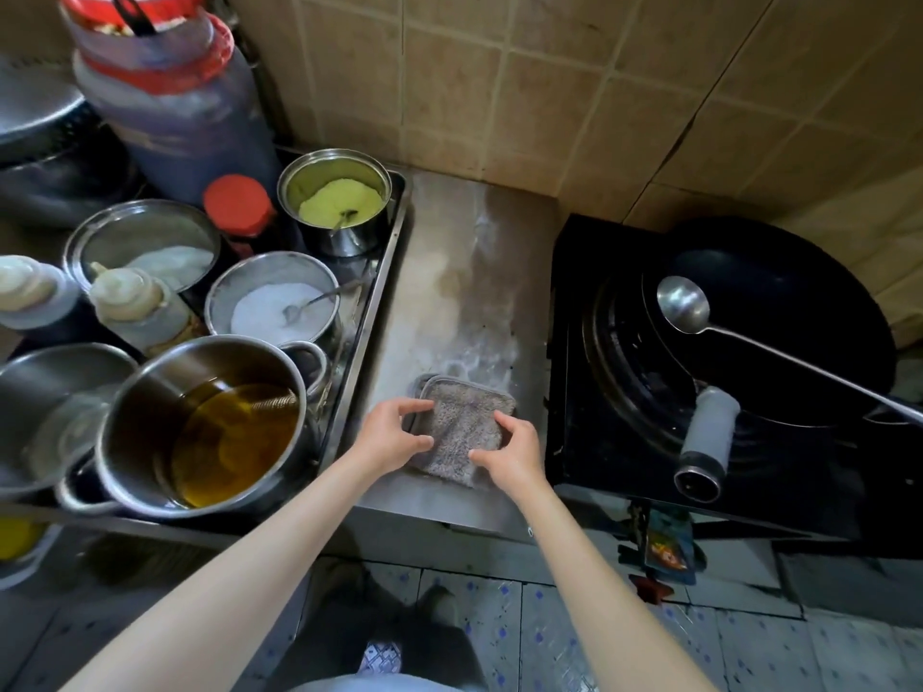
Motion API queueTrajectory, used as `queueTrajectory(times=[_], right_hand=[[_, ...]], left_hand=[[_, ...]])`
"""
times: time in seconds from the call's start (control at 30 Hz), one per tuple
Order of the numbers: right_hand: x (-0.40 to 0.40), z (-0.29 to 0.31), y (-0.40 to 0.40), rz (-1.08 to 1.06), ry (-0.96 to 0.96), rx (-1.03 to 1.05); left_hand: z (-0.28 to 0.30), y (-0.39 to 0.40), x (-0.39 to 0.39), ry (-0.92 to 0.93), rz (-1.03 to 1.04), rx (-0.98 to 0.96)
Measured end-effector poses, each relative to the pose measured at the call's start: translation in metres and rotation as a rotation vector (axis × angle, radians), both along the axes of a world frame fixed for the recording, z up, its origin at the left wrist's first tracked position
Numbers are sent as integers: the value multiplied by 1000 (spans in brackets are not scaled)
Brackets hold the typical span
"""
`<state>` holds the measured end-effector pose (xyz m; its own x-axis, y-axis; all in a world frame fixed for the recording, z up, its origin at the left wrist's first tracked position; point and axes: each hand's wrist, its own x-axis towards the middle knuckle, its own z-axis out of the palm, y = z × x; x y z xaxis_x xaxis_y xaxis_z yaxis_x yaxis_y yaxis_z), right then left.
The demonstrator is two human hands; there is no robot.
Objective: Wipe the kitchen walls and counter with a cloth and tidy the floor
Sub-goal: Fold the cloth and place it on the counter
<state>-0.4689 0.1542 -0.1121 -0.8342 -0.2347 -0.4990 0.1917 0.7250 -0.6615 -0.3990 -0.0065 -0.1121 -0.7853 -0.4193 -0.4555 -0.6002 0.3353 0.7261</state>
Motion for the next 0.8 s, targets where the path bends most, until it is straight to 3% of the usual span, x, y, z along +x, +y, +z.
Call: queueTrajectory(times=[0.47, 0.8], right_hand=[[7, 8, 3, 127, -110, -69], [20, 11, 14, 133, -42, 4]], left_hand=[[1, 9, 36, -36, 21, 2], [5, 9, 41, -5, -62, -119]])
